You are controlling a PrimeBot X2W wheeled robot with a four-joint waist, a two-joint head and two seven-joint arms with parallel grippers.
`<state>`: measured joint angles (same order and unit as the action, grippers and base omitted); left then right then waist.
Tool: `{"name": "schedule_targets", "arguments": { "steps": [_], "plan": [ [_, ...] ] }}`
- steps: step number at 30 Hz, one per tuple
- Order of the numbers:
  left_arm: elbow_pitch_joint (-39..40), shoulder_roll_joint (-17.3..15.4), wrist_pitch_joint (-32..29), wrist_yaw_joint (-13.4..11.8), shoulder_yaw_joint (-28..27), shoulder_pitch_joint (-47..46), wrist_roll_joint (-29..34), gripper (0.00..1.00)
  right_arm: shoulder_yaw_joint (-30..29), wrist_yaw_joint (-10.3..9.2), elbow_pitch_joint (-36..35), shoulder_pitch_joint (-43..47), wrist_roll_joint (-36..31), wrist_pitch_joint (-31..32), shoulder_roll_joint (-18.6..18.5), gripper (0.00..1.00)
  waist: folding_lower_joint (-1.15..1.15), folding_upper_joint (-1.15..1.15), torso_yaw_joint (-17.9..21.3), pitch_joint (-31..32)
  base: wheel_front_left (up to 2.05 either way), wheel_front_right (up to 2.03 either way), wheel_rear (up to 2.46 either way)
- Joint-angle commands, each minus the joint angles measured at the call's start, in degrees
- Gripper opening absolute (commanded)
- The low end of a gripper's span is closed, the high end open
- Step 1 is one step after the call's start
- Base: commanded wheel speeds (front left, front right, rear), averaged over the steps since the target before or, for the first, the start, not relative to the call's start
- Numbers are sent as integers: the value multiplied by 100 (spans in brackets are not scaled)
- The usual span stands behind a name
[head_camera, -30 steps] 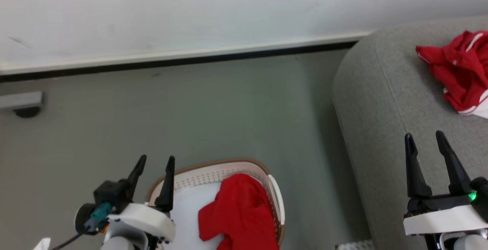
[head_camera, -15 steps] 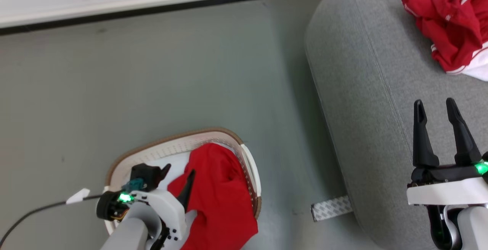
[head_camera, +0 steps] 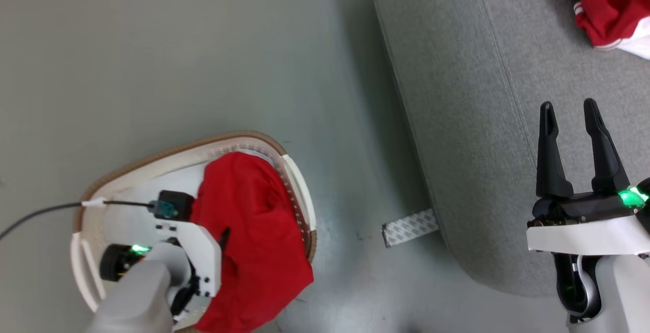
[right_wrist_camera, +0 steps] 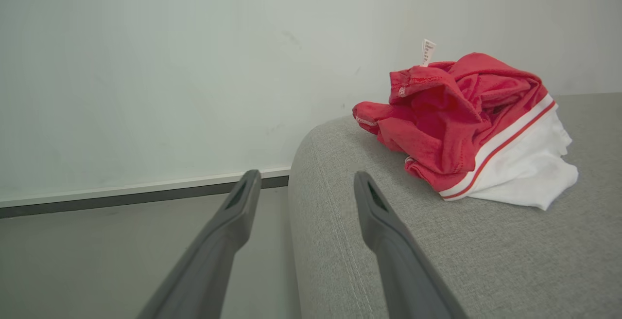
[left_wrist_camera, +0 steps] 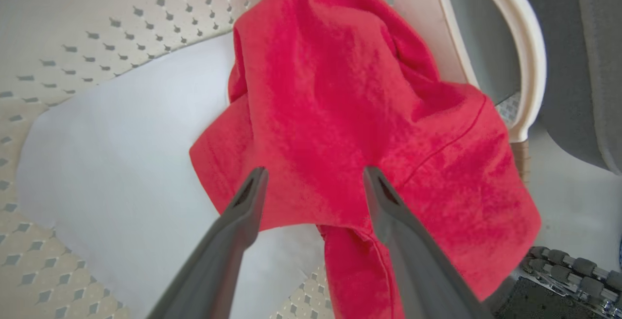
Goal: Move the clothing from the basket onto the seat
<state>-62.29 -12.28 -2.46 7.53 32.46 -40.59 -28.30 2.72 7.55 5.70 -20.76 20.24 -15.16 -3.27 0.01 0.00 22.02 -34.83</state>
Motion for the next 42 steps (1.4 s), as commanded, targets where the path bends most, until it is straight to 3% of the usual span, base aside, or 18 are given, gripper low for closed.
{"name": "schedule_targets", "arguments": {
  "steps": [1, 10, 17, 26, 27, 28, 31, 32, 42],
  "plan": [
    [-43, -106, -64, -11, 64, -88, -47, 100, 6, -13, -31, -79, 20, 2, 23, 100, -1, 0, 214, -250, 0, 0, 0],
    [-249, -521, -464, -10, 552, -480, -539, 100, 176, -13, -131, -157, 358, 2, 43, 100, -1, 0, 579, -788, 0, 0, 0],
    [-529, -628, -756, -10, 831, -698, -744, 100, 349, -13, -146, -204, 579, 2, 43, 100, -1, 0, 734, -1052, 0, 0, 0],
    [-969, -643, -941, -40, 1128, -938, -550, 100, 394, -13, -225, -202, 652, 2, 42, 100, -1, 0, 783, -1283, 0, 0, 0],
    [-1001, -647, -954, -61, 1141, -952, -545, 97, 390, -13, -231, -190, 649, 2, 42, 100, -1, 0, 778, -1297, 1, 1, 1],
    [-1029, -655, -965, -95, 1148, -967, -539, 87, 384, -13, -241, -182, 641, 2, 42, 100, -1, 0, 772, -1311, 3, 3, 3],
    [-1065, -669, -878, -108, 1155, -1001, -547, 30, 380, -13, -259, -185, 630, 2, 43, 100, -1, 0, 757, -1351, 1, 1, 1],
    [-1068, -658, -850, -100, 1149, -1007, -571, 0, 382, -13, -255, -195, 633, 2, 42, 100, -1, 0, 756, -1354, 0, 0, 0],
    [-1082, -496, -396, -50, 1171, -922, -702, 0, 415, -13, -115, -314, 548, 2, 39, 100, -1, 0, 698, -981, 0, 0, 0]
  ]
}}
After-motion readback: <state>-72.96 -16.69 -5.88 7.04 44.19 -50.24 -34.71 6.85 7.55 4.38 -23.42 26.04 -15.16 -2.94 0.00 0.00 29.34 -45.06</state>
